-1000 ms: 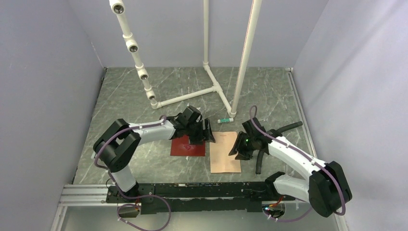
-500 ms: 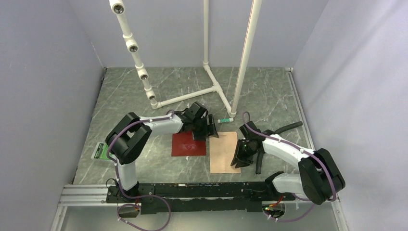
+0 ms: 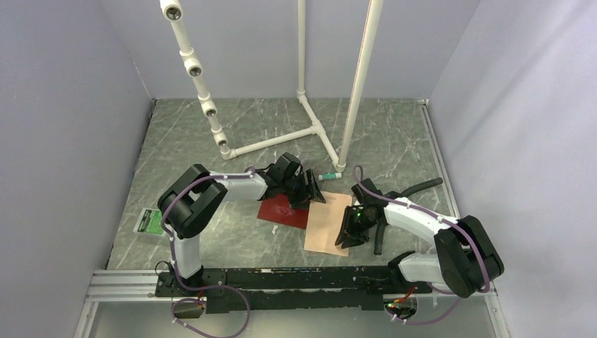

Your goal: Place the letter into the envelope and seal it

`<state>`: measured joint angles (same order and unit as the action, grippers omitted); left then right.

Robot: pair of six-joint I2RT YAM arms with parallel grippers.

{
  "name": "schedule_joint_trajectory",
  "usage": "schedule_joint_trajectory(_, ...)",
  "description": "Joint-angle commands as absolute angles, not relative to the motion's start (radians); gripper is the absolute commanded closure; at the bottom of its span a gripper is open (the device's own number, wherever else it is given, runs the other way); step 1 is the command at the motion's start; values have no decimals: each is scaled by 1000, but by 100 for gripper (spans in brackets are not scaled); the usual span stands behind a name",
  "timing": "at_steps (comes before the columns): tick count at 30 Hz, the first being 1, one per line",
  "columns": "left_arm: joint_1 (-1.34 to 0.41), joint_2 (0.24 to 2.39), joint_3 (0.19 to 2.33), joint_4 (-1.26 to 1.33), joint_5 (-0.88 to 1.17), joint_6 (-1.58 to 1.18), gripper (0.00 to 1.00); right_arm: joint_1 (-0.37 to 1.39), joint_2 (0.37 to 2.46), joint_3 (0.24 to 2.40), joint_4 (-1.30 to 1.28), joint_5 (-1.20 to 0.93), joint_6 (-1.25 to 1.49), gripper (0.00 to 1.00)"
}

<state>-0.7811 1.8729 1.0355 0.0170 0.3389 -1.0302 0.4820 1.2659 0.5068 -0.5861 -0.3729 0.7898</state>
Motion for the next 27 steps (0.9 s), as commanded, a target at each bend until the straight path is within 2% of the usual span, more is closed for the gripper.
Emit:
schedule_joint_trajectory(1, -804, 1922, 1009, 32, 361, -1027, 34, 486, 1281, 456, -582, -337, 749, 68)
schedule_joint_trajectory(7, -804, 1890, 992, 83, 377, -986, 59, 481, 1272, 476, -595, -335, 731, 68)
schedule_joint_trajectory(13, -804, 1837, 981, 109, 397, -923, 96, 478, 1232, 518, -642, -317, 729, 66)
schedule_joint_trajectory(21, -789, 1703, 1027, -47, 403, -750, 98, 470, 1082, 649, -731, -291, 691, 51)
schedule_joint_trajectory(25, -748, 1600, 1063, -142, 511, -633, 98, 462, 1040, 800, -819, -256, 637, 44)
schedule_joint_trajectory(27, -725, 1548, 1104, -217, 578, -553, 97, 459, 1023, 882, -828, -240, 616, 36)
